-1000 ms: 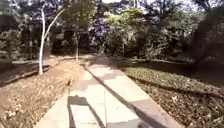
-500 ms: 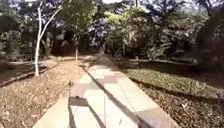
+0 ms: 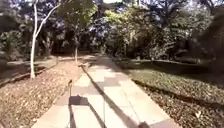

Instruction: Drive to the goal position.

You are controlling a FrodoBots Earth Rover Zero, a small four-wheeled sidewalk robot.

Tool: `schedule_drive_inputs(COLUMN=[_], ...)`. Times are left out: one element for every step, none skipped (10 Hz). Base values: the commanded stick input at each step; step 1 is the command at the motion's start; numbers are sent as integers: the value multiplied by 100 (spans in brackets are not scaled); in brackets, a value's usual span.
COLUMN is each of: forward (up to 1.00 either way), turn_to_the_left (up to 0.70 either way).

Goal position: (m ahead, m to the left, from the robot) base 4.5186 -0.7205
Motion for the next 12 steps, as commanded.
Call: schedule_drive_inputs(forward=[50, 50, 50, 50, 50, 50, 50, 50, 50, 50, 50, 50], turn_to_the_left=[0, 0, 0, 0, 0, 0, 0, 0, 0, 0, 0, 0])
